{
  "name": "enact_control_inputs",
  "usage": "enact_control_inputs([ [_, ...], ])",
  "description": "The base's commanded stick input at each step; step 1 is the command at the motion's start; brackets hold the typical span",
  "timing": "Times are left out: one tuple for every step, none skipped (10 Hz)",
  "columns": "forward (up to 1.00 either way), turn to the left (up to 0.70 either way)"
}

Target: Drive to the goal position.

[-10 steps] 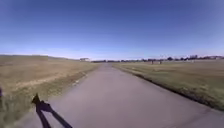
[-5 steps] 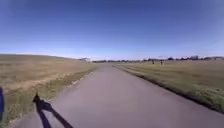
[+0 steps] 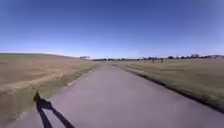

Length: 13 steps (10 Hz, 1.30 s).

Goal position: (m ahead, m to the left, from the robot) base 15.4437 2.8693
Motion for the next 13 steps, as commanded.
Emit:
enact_control_inputs([
  [0.7,0.0],
  [0.7,0.0],
  [0.7,0.0],
  [0.7,0.0],
  [0.7,0.0],
  [0.7,0.0],
  [0.7,0.0],
  [0.7,0.0],
  [0.7,0.0],
  [0.7,0.0],
  [0.7,0.0],
  [0.7,0.0],
  [0.7,0.0],
])
